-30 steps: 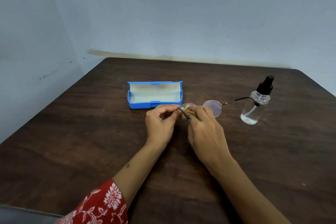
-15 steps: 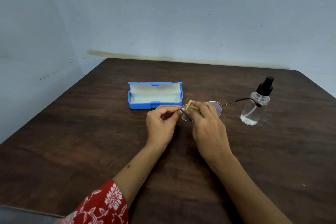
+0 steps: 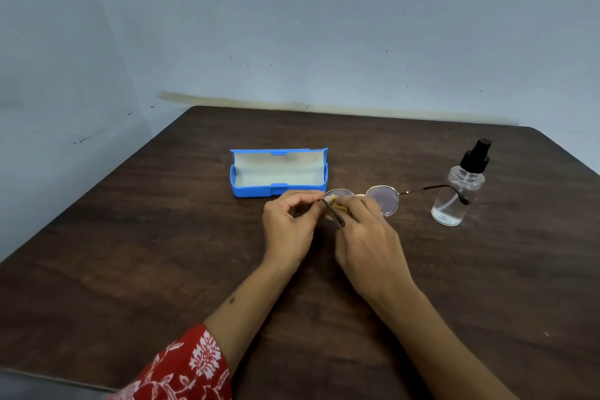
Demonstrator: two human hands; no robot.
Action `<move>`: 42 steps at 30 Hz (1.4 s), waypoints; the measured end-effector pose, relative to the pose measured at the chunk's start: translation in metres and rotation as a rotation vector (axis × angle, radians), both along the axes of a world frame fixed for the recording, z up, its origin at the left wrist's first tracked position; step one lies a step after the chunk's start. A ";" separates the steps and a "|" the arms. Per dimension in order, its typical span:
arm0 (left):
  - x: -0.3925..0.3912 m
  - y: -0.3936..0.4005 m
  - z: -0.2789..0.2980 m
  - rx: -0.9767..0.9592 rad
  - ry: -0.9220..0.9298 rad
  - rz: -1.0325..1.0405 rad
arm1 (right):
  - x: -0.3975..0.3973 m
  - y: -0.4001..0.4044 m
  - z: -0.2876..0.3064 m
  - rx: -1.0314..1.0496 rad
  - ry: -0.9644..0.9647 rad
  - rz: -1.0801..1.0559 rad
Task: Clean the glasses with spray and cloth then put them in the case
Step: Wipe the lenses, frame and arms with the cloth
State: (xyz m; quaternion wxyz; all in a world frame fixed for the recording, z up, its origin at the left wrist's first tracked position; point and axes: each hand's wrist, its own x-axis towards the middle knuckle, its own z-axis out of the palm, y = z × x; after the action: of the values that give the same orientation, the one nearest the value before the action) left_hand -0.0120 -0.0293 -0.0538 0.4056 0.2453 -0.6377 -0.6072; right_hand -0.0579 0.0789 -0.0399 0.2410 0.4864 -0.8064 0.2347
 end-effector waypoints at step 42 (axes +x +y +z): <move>0.001 0.002 0.001 -0.077 0.008 -0.001 | -0.008 0.004 0.004 0.009 -0.025 -0.050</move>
State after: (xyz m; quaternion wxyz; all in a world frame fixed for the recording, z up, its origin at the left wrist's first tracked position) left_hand -0.0109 -0.0275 -0.0525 0.4171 0.2268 -0.6591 -0.5833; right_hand -0.0660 0.0832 -0.0356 0.2346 0.4640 -0.8224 0.2310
